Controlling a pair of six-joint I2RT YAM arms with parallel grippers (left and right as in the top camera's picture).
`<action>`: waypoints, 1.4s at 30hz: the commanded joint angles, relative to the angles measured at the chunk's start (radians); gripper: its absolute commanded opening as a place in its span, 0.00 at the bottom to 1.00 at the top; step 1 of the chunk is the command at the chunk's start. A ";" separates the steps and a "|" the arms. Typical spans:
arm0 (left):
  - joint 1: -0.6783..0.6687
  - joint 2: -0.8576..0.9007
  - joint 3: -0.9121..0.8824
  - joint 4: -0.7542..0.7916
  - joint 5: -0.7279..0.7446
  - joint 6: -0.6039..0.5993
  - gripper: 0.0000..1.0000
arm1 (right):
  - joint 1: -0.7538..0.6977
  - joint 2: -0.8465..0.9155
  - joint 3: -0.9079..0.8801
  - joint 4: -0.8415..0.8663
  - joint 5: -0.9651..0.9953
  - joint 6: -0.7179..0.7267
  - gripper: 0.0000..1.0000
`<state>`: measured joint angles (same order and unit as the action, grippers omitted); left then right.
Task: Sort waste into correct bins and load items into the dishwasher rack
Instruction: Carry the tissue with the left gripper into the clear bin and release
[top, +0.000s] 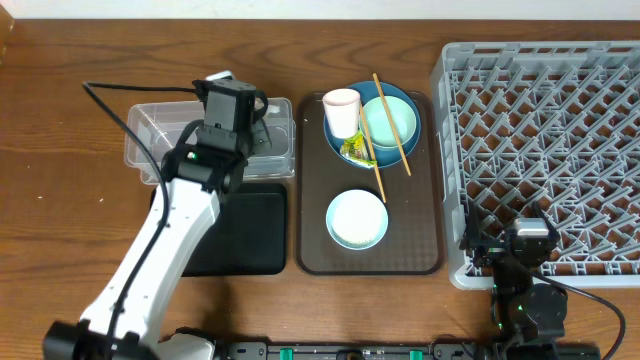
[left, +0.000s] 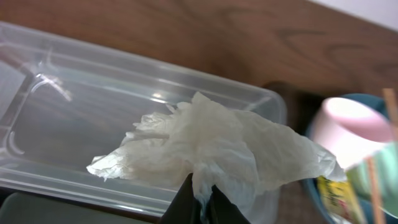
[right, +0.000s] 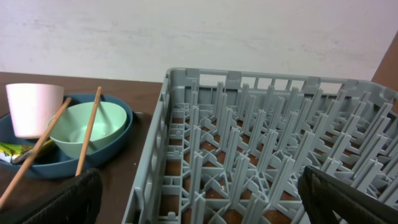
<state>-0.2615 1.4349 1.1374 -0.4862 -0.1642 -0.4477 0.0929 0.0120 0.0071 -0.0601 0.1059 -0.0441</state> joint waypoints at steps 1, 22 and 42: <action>0.028 0.063 -0.004 0.002 -0.013 0.009 0.06 | -0.007 -0.003 -0.002 -0.003 0.010 0.013 0.99; 0.082 0.211 -0.004 0.098 -0.013 0.009 0.37 | -0.007 -0.003 -0.002 -0.003 0.010 0.013 0.99; 0.079 0.211 -0.004 0.150 0.288 0.008 0.06 | -0.007 -0.003 -0.002 -0.003 0.010 0.013 0.99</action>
<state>-0.1848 1.6352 1.1374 -0.3351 0.0780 -0.4446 0.0929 0.0120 0.0071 -0.0601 0.1059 -0.0441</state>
